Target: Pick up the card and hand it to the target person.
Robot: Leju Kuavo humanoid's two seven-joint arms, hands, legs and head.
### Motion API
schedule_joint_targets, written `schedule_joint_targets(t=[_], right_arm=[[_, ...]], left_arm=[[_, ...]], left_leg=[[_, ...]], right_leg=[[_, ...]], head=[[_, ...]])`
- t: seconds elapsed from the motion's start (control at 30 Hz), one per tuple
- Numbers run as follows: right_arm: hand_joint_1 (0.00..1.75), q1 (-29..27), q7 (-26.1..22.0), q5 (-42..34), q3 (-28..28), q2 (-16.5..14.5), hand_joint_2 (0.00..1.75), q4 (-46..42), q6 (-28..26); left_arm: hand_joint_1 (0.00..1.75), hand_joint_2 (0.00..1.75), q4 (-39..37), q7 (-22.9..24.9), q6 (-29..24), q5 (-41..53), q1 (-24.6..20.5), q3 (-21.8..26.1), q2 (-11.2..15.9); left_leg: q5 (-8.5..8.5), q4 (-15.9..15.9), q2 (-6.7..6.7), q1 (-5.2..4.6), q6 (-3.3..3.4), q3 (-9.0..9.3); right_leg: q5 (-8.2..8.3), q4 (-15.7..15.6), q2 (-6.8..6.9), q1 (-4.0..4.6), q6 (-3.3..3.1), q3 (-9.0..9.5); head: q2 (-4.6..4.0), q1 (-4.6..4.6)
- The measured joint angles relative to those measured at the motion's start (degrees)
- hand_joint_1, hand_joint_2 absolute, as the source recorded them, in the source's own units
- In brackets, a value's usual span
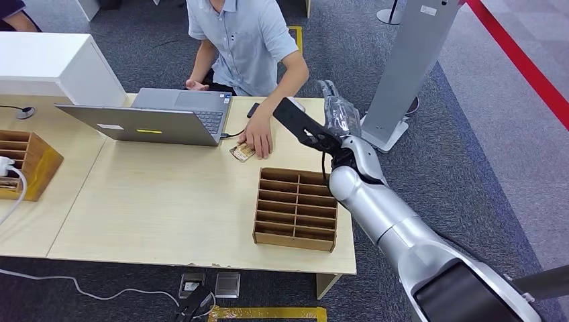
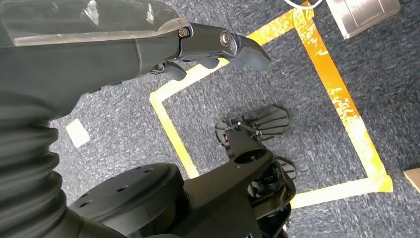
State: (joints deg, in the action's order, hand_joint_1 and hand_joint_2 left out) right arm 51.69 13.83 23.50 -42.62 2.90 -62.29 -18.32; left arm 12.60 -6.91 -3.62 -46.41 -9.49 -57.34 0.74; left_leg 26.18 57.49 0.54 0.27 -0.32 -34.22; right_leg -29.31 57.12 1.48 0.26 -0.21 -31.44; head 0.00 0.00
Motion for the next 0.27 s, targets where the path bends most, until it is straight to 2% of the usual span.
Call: schedule_joint_targets(t=[0.17,0.27], right_arm=[[0.00,-10.6,-0.8,-0.4,4.3,5.8,1.75,-17.1,-1.0],[0.00,-15.3,-2.7,-2.2,6.1,7.8,1.75,-21.8,-1.8]], left_arm=[[0.00,1.75,0.0,-1.3,-0.8,-0.8,0.9,1.3,0.2],[0.00,1.75,-0.1,-1.9,-1.2,-1.2,1.4,1.8,0.2]], left_leg=[[-0.01,-0.1,-0.17,0.01,0.00,0.07],[-0.01,-0.1,-0.23,0.02,0.00,0.09]], right_leg=[[-0.03,-0.1,0.15,0.01,0.01,0.12],[-0.04,-0.1,0.23,0.01,0.01,0.16]], head=[[0.00,0.00],[0.00,0.00]])
